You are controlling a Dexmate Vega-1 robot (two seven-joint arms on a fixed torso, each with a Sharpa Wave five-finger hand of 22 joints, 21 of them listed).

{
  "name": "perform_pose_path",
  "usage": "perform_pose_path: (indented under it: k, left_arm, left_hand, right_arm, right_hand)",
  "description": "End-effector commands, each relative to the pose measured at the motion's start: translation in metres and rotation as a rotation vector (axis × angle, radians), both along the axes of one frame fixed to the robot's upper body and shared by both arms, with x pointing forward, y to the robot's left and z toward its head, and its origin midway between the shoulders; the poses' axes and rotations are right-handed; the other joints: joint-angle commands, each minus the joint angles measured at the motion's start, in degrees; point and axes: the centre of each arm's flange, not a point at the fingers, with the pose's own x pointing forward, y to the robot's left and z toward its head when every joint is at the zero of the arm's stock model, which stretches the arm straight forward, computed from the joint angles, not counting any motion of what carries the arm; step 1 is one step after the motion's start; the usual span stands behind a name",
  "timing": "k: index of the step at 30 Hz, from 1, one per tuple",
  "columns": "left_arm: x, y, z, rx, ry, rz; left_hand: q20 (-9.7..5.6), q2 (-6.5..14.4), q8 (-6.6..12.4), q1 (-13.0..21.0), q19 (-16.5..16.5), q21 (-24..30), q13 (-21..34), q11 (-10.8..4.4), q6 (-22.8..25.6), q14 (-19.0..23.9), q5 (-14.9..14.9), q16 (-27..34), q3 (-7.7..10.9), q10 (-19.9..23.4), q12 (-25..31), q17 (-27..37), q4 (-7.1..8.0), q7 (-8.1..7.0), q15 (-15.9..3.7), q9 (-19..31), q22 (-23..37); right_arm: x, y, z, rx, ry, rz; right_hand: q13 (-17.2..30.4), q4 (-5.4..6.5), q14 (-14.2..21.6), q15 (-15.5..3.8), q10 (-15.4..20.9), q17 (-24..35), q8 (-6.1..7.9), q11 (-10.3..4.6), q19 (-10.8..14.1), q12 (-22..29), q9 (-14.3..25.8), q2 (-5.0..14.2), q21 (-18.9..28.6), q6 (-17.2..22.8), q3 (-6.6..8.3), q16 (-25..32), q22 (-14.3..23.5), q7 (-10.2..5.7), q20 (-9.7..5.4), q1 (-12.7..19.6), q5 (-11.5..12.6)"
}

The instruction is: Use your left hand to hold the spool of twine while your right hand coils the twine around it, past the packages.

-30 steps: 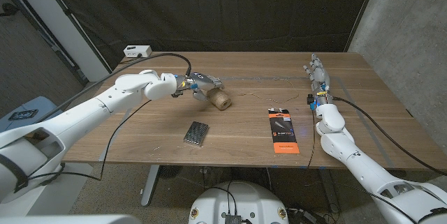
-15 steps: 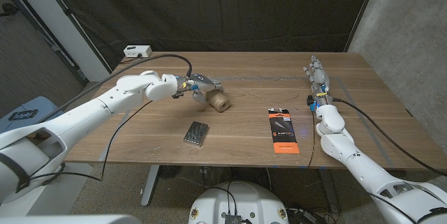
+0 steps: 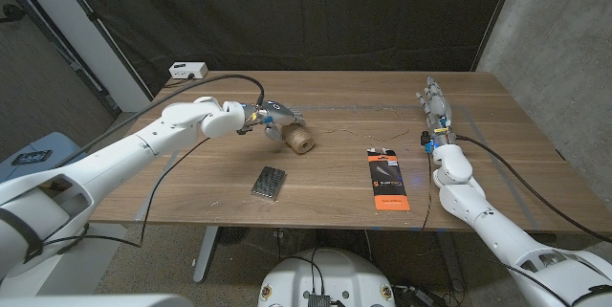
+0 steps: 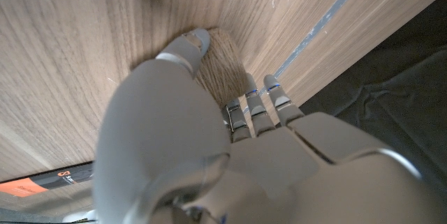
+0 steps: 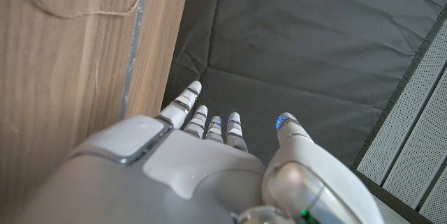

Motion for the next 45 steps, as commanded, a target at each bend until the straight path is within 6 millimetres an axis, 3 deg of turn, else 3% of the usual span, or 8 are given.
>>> perform_pose_path:
  k: [1, 45]
  left_arm:
    - [-0.001, -0.002, 0.000, -0.015, -0.017, -0.008]
    - [-0.011, -0.001, 0.012, -0.125, -0.006, -0.044]
  left_hand:
    - [-0.17, 0.5, 0.78, 1.1, 1.3, 0.6, -0.4, -1.17, 1.2, 1.6, -0.2, 0.9, 0.23, 2.5, 0.5, 0.4, 0.17, -0.36, -0.49, 0.4, 0.1]
    - [-0.15, 0.6, 2.77, 1.9, 1.6, 1.2, -0.1, -1.26, 2.9, 3.5, -1.0, 1.5, 0.07, 4.8, 0.5, 0.3, 0.55, -0.73, -1.06, 1.2, -0.1]
  right_arm:
    - [0.001, -0.002, -0.001, -0.006, 0.006, 0.003]
    - [-0.003, 0.000, 0.019, -0.095, 0.024, 0.017]
  right_hand:
    - [0.1, -0.23, -0.2, 0.10, -0.1, 0.1, 0.22, -0.17, 0.0, 0.2, 0.1, 0.09, 0.0, -0.1, 0.09, 0.3, 0.2, -0.29, 0.39, -0.3, -0.1]
    - [0.1, -0.35, -0.2, 0.11, -0.1, 0.0, 0.30, -0.18, 0.0, 0.2, 0.1, 0.12, -0.1, 0.1, 0.13, 0.3, 0.2, -0.21, 0.34, -0.4, -0.1]
